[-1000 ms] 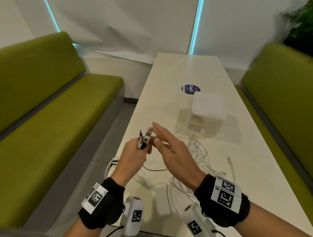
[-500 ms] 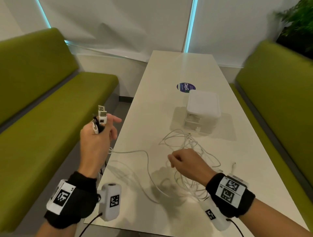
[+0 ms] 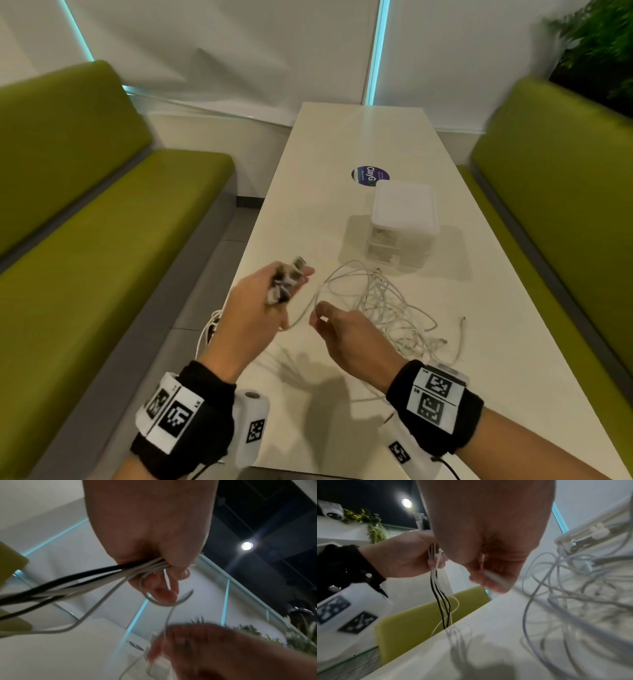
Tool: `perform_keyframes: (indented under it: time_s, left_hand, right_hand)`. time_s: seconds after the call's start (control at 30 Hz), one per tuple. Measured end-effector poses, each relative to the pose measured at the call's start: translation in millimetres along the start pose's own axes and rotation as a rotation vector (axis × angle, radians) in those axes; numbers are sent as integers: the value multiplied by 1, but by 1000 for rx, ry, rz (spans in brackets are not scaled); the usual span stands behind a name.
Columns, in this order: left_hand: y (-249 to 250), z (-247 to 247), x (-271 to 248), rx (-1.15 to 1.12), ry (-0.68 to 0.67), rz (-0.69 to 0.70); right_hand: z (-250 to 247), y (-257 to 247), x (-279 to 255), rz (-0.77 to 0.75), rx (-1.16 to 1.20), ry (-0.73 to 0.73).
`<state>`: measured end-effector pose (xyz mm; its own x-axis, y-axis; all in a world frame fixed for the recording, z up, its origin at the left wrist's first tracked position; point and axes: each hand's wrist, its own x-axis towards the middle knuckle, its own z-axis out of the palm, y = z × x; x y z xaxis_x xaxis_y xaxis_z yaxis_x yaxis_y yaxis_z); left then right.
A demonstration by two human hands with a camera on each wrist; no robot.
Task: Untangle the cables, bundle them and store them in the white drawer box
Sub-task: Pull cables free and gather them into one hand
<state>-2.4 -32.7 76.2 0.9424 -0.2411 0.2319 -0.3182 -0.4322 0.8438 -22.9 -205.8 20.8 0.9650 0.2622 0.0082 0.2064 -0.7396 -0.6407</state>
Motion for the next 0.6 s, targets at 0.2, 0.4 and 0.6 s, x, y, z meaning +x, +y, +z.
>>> perform_keyframes:
  time_s: [0.2, 0.4, 0.6]
  left_hand:
    - [-15, 28, -2, 313, -149, 26]
    - [-5, 21, -5, 156, 52, 3]
    - [-8, -25, 14, -3, 393, -64]
  right_hand:
    - [-23, -12, -5, -85, -113, 43]
    - [-26, -13, -6, -56, 75, 3]
    - [-38, 28, -13, 58, 68, -112]
